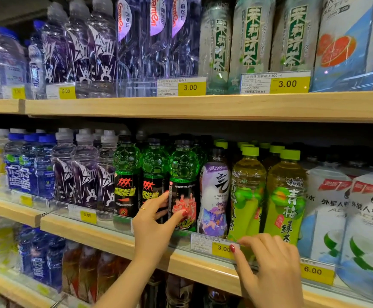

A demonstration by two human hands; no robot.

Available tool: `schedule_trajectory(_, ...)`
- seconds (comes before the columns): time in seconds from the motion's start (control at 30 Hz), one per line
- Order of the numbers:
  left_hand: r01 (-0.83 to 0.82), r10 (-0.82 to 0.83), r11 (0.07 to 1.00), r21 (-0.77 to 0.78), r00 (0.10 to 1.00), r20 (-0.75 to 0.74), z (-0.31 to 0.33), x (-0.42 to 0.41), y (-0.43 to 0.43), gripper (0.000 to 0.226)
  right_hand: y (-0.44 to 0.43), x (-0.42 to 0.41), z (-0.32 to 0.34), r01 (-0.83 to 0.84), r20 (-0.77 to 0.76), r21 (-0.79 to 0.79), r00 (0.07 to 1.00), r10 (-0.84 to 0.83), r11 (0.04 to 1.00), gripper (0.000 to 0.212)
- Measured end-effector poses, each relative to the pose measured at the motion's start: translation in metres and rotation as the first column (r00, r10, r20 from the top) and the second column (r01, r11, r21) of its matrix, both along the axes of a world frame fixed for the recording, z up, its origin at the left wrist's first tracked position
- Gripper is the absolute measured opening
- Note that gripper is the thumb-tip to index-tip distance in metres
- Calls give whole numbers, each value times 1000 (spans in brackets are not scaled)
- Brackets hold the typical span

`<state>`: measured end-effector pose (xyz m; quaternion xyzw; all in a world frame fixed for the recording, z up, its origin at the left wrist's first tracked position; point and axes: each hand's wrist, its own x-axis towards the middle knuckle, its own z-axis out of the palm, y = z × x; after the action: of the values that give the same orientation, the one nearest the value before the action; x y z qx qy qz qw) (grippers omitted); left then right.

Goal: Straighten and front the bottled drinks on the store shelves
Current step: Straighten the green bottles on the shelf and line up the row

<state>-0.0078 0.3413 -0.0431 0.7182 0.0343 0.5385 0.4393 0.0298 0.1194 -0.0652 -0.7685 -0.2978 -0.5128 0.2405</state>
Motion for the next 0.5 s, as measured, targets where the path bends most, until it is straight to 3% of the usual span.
schedule_trajectory(0.37,58,-59,998,-23,998,-36,6,1,8,51,-2,-1,2,-8,-38,4,999,8,1000,30)
schedule_trajectory(0.5,98,-98,995,3,994,-49,7,-4,11,50,-2,-4,4,-13,-61,-1,998,13,1000,43)
